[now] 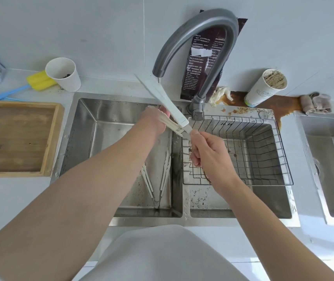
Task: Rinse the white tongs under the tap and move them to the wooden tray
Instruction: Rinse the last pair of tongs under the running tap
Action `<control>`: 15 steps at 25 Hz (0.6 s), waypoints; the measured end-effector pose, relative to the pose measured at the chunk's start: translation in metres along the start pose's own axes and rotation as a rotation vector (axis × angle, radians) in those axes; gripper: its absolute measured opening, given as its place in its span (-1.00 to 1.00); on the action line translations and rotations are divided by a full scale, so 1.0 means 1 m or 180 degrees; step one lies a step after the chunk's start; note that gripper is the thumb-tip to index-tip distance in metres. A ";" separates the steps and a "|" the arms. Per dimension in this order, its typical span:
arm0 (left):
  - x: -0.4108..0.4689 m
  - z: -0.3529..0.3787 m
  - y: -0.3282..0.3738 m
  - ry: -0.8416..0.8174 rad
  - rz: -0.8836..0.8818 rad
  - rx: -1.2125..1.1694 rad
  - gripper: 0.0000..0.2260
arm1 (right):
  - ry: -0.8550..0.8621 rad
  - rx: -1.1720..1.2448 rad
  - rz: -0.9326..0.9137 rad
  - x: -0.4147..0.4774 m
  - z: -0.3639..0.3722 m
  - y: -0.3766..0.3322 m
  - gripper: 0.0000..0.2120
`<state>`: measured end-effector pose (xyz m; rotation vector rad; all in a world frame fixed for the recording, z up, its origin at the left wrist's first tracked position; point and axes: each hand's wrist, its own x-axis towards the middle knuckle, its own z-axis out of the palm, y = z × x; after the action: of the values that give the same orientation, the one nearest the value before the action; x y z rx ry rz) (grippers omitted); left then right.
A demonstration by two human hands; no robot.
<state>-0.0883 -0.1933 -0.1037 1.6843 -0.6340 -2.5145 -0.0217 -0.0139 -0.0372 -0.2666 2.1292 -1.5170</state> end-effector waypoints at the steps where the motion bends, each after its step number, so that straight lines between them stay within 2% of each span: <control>1: -0.007 -0.002 0.000 -0.0177 0.0068 -0.0107 -0.64 | 0.0058 0.0033 -0.0022 0.001 -0.001 -0.001 -0.59; 5: -0.024 -0.006 0.010 -0.0357 0.0090 -0.0295 -0.79 | 0.0213 0.0101 -0.0063 0.006 -0.005 -0.001 -0.64; 10: -0.045 -0.009 0.005 -0.0417 0.0477 0.0159 -0.71 | 0.0318 -0.0061 -0.0111 0.007 0.001 0.003 -0.59; 13: -0.053 -0.012 0.000 -0.0759 0.0485 -0.0319 -0.60 | 0.0357 -0.0417 -0.0120 0.009 0.009 0.008 -0.60; 15: -0.058 -0.010 -0.001 -0.0862 0.0420 -0.0674 -0.64 | 0.0321 -0.0665 -0.0145 0.008 0.015 0.010 -0.59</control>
<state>-0.0557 -0.1805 -0.0567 1.2063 -0.4560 -2.6270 -0.0196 -0.0263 -0.0528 -0.3193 2.3805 -1.3588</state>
